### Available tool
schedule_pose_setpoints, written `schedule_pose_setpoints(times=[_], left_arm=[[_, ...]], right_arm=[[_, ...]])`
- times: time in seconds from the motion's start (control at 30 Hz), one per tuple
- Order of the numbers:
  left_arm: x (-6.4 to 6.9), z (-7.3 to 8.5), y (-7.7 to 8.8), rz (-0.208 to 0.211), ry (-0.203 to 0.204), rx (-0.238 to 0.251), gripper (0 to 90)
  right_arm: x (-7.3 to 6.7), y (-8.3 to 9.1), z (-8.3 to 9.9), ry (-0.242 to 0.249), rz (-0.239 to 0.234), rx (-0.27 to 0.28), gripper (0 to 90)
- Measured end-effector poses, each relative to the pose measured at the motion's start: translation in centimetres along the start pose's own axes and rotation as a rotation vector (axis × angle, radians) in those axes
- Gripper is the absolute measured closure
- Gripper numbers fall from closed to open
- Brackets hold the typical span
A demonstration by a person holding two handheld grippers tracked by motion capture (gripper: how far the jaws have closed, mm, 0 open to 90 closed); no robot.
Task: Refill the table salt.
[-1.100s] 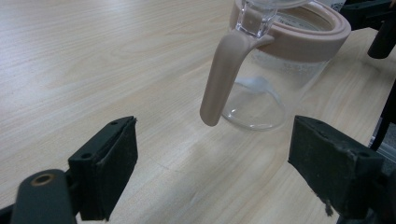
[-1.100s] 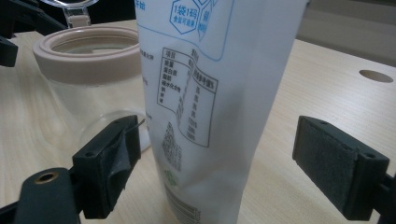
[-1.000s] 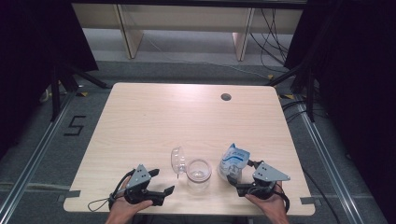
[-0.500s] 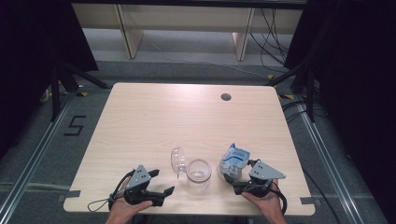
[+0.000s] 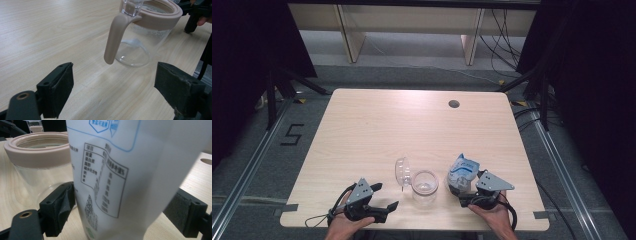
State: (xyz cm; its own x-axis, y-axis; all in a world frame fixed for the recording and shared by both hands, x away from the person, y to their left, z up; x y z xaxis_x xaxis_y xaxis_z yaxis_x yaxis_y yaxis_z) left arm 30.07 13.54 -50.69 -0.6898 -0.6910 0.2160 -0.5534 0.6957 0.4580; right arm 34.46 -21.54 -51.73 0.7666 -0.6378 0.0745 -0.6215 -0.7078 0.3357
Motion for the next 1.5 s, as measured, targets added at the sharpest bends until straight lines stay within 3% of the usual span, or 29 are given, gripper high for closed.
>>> schedule_pose_setpoints(times=[0.1,0.2,0.27,0.33,0.37,0.53,0.63,0.67,0.7,0.73,0.77,0.8,0.87,0.93,1.07,1.13,1.17,1.3,1.33,1.5], left_arm=[[-0.1,0.1,0.1,0.000,0.003,-0.001,15.1],[-0.1,0.1,0.2,0.000,0.007,0.005,15.1],[-0.1,0.1,0.2,0.003,0.001,0.000,15.2],[-0.1,0.2,0.1,0.004,-0.004,-0.004,15.2],[-0.1,0.2,0.1,0.004,-0.006,-0.005,15.2],[0.0,0.2,0.2,0.002,-0.001,-0.001,15.1],[0.0,0.2,0.2,-0.001,-0.026,-0.014,15.1],[0.0,0.3,0.2,-0.001,-0.018,-0.017,15.2],[0.1,0.3,0.2,0.000,-0.003,-0.013,15.2],[0.0,0.3,0.2,0.009,-0.023,-0.009,15.2],[0.1,0.3,0.3,0.009,-0.010,-0.008,15.1],[0.2,0.4,0.3,0.008,-0.004,-0.011,15.1],[0.3,0.4,0.4,0.006,-0.014,-0.013,15.2],[0.3,0.4,0.5,0.013,-0.022,-0.012,15.2],[0.3,0.5,0.5,0.003,-0.004,-0.015,15.2],[0.4,0.5,0.5,0.004,-0.003,-0.013,15.1],[0.2,0.4,0.5,0.003,-0.025,-0.019,15.2],[0.3,0.5,0.4,0.010,-0.007,-0.017,15.2],[0.3,0.5,0.4,0.010,-0.008,-0.017,15.2],[0.3,0.5,0.4,0.012,-0.009,-0.017,15.2]], right_arm=[[0.3,-0.3,-0.1,0.054,0.017,0.032,17.3],[0.0,-0.4,0.0,0.008,-0.012,0.009,17.6],[0.2,-0.5,0.0,0.043,-0.002,0.020,18.2],[0.1,-0.7,-0.1,0.038,0.010,0.035,18.7],[0.1,-0.7,-0.1,0.032,-0.003,0.009,19.1],[0.0,-1.1,-0.1,0.047,0.002,0.014,20.7],[0.0,-1.3,-0.1,0.061,-0.004,0.017,23.8],[0.0,-1.4,-0.1,0.073,-0.023,0.010,26.4],[0.0,-1.4,-0.1,0.073,-0.023,0.010,26.4],[-0.1,-1.5,-0.1,0.057,-0.016,0.020,27.4],[0.1,-1.4,-0.1,0.069,-0.010,0.011,27.9],[-0.1,-1.4,0.0,0.046,-0.014,0.007,28.3],[0.0,-1.7,-0.1,0.047,-0.011,0.039,29.9],[-0.1,-1.7,-0.1,0.035,-0.007,0.036,31.0],[0.0,-1.7,-0.1,0.048,-0.015,0.039,32.4],[0.0,-1.7,-0.1,0.048,-0.015,0.039,32.7],[0.0,-1.6,-0.1,0.057,-0.023,0.029,33.1],[0.1,-1.7,-0.1,0.062,-0.015,0.041,35.6],[-0.1,-1.5,-0.1,0.036,-0.023,0.019,36.0],[0.2,-1.6,-0.1,0.064,-0.018,0.029,36.9]])
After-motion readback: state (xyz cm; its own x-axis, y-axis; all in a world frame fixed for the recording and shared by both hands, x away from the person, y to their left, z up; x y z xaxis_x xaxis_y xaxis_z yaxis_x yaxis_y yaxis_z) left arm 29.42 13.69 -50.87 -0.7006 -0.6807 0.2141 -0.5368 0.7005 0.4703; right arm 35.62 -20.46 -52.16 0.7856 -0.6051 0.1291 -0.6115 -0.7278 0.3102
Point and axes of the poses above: each handheld gripper's, and its own axes: y roughly backward along the jaws, z roughly out of its underside, x roughly to its right, the point moved 2 cm from there along -y, roughly forward along the jaws, and after that the axes turned 3 degrees about y, right-handed, at the moved point
